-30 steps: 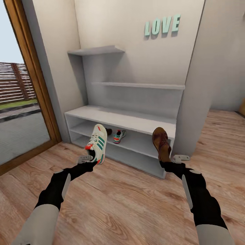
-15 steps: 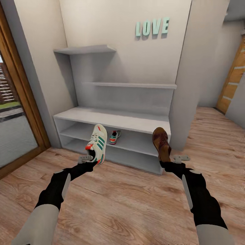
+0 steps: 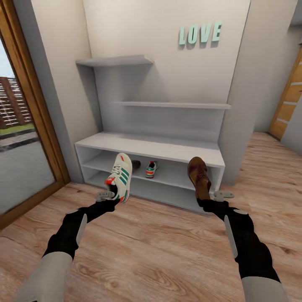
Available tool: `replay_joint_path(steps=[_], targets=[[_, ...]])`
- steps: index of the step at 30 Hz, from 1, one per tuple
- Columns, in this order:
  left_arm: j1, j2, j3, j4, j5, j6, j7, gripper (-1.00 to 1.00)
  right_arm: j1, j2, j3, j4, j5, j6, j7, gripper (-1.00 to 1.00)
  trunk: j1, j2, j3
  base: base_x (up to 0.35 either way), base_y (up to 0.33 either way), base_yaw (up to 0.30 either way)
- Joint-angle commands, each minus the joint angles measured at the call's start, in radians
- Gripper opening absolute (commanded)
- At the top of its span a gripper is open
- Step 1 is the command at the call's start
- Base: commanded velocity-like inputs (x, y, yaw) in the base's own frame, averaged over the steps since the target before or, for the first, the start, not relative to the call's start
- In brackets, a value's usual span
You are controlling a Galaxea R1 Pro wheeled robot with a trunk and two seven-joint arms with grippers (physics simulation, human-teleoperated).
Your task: Pick up the two gym shoes and the two sandals from the corridor floor and place them onto the hallstand (shoe rack) in the corridor, making sure they are on the rack and not on the floor. Arrange them so the two gym shoes are next to each other and the two sandals are next to each other.
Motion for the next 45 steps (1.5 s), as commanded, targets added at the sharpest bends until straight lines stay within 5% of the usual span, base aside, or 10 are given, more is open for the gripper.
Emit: replay_joint_path(steps=[1, 12, 45], targets=[[-0.001, -0.002, 0.006, -0.001, -0.009, 0.004, -0.01, -1.0, -0.001, 0.001, -0.003, -0.002, 0.007, 0.006, 0.008, -1.0, 0.0, 0.0, -0.001, 0.047, 0.348, 0.0], [-0.001, -0.001, 0.006, -0.001, -0.009, 0.004, -0.01, -1.0, -0.001, 0.001, -0.001, -0.002, 0.007, 0.006, 0.008, -1.0, 0.0, 0.0, -0.001, 0.087, 0.213, -0.019], [-0.001, -0.001, 0.008, 0.001, -0.009, 0.004, -0.009, -1.0, -0.001, 0.001, -0.002, -0.001, 0.007, 0.006, 0.008, -1.0, 0.0, 0.0, -0.001, 0.001, 0.001, -0.261]])
